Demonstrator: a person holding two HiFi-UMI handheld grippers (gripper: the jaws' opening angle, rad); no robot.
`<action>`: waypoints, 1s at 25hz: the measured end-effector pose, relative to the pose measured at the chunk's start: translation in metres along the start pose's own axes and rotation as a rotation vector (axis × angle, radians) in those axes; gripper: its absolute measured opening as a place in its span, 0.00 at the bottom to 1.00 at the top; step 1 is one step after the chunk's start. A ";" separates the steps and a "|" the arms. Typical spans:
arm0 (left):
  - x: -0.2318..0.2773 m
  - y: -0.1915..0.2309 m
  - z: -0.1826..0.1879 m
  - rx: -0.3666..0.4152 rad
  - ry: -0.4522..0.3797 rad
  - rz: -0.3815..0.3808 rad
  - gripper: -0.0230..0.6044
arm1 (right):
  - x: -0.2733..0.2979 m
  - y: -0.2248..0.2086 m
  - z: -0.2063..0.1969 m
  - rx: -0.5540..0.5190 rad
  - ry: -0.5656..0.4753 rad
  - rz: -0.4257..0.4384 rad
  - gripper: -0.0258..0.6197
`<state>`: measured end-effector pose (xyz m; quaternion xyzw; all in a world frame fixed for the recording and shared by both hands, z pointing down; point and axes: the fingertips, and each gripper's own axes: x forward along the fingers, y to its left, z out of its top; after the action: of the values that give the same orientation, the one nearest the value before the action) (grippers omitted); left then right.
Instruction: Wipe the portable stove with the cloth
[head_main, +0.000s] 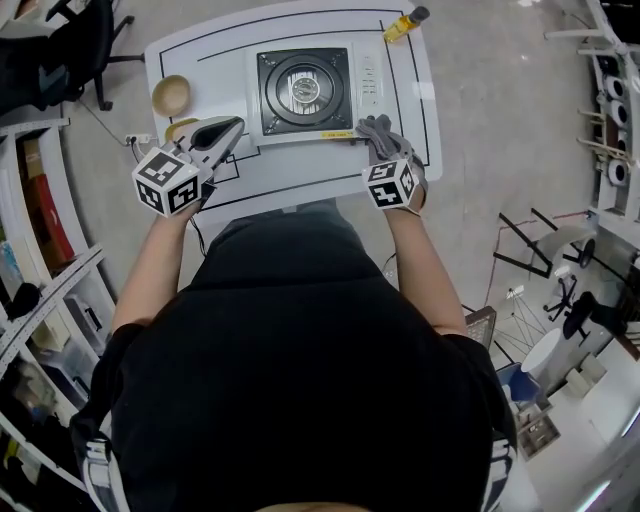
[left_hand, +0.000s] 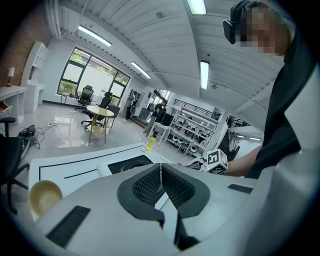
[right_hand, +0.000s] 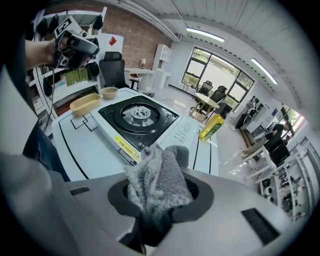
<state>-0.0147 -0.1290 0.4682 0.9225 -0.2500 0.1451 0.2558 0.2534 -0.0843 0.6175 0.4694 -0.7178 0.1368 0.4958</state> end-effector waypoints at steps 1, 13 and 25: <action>0.001 0.001 -0.003 -0.004 0.005 0.001 0.08 | 0.005 0.003 -0.003 -0.021 0.014 -0.004 0.22; -0.002 0.012 -0.030 -0.046 0.026 0.002 0.08 | 0.023 0.037 -0.002 -0.172 0.060 0.017 0.22; -0.021 0.019 -0.050 -0.076 0.020 0.016 0.08 | 0.023 0.077 0.012 -0.143 0.042 0.105 0.21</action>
<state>-0.0490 -0.1079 0.5090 0.9086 -0.2602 0.1468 0.2921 0.1826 -0.0644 0.6516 0.3916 -0.7386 0.1207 0.5353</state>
